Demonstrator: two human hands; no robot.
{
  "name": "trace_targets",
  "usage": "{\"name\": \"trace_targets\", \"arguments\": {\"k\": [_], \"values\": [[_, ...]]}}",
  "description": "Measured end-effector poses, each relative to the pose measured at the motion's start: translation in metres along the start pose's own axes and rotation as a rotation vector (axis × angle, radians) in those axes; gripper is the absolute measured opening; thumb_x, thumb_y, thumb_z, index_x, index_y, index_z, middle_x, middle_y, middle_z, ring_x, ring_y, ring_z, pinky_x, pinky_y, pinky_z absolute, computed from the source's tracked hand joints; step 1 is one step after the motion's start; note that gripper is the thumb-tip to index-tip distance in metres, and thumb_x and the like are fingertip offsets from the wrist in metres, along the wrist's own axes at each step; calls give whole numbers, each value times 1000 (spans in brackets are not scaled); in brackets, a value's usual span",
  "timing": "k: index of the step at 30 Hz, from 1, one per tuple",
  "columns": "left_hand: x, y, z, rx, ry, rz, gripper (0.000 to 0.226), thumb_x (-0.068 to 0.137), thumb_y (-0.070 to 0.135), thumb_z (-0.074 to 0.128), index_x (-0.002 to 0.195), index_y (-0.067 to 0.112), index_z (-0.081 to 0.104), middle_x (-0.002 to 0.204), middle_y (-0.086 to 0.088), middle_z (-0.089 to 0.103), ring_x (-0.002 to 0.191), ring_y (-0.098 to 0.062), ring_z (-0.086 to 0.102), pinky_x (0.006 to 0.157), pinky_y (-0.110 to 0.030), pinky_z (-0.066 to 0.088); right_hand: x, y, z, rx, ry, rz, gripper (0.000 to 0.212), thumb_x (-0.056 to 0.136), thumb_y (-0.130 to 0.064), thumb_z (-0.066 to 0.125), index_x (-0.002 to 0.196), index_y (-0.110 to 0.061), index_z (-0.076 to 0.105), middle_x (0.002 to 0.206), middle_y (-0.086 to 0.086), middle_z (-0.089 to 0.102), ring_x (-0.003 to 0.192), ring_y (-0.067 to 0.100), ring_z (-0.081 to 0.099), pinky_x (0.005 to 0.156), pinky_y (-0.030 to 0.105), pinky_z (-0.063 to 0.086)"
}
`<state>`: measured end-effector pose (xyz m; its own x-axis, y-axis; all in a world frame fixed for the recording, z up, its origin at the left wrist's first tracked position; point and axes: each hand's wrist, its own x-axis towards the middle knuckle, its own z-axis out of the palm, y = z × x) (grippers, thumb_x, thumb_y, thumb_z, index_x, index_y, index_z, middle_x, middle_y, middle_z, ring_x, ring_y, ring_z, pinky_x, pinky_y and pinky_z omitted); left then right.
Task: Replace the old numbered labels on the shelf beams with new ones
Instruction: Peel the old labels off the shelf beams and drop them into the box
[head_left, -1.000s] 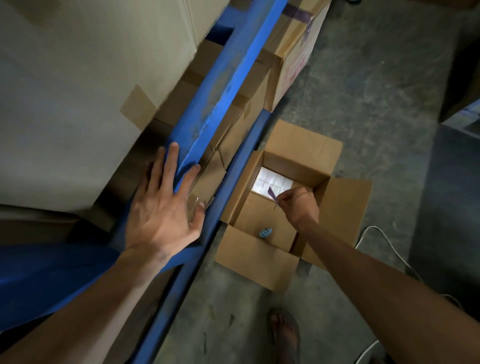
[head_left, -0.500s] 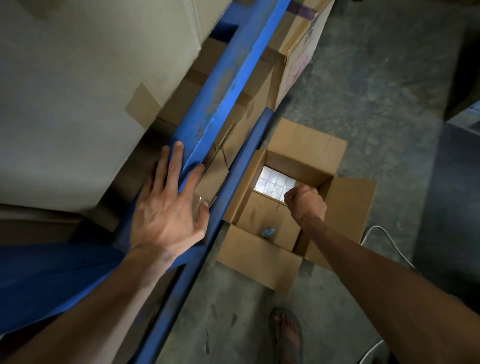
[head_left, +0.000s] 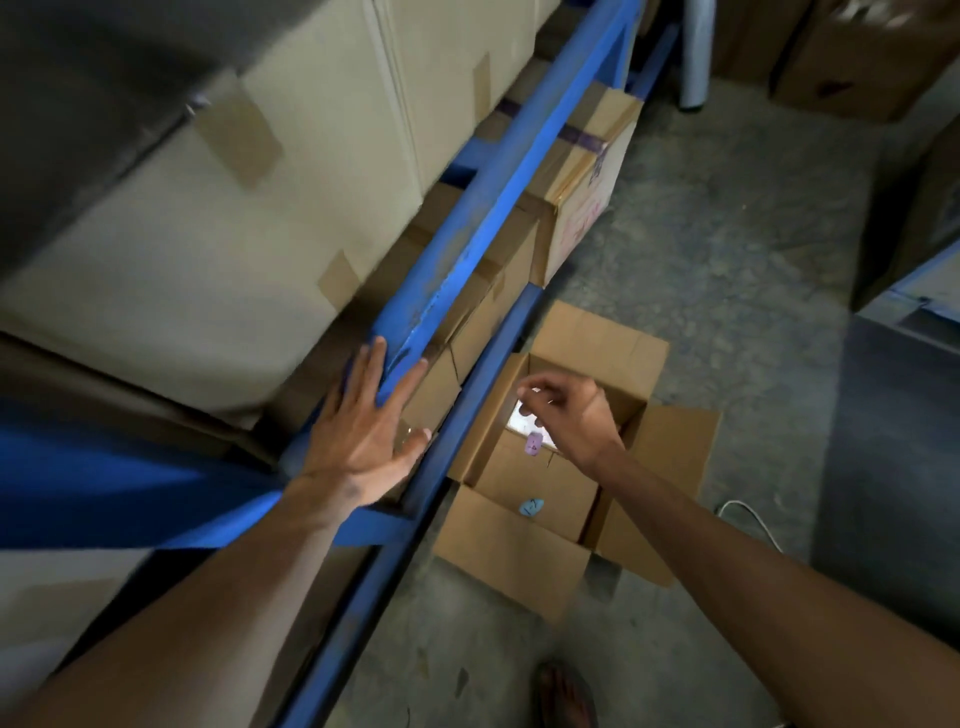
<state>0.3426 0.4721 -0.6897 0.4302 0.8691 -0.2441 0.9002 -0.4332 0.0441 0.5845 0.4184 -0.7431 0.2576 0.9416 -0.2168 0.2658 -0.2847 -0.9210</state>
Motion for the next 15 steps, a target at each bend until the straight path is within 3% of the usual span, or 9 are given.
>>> {"name": "trace_targets", "arguments": {"k": [3, 7, 15], "values": [[-27, 14, -29, -42, 91, -31, 66, 94, 49, 38, 154, 26, 25, 164, -14, 15, 151, -29, 18, 122, -44, 19, -15, -61, -13, 115, 15, -98, 12, 91, -29, 66, 95, -21, 73, 77, 0, 73, 74, 9, 70, 72, 29, 58], [-65, 31, -75, -54, 281, -43, 57, 89, 44, 39, 136, 16, 56, 142, -16, 53, 125, -33, 56, 102, -43, 47, -39, -136, -24, 199, 23, -200, 12, 93, -30, 64, 101, -24, 71, 72, 1, 73, 65, 4, 66, 62, 18, 49], [-145, 45, -189, -8, 562, -45, 38, 92, 30, 43, 123, 17, 61, 125, -3, 62, 114, -24, 58, 94, -40, 48, -103, -269, -25, 391, -12, -384, 15, 96, -22, 62, 109, -16, 66, 77, 12, 73, 67, 9, 67, 63, 19, 50]]}}
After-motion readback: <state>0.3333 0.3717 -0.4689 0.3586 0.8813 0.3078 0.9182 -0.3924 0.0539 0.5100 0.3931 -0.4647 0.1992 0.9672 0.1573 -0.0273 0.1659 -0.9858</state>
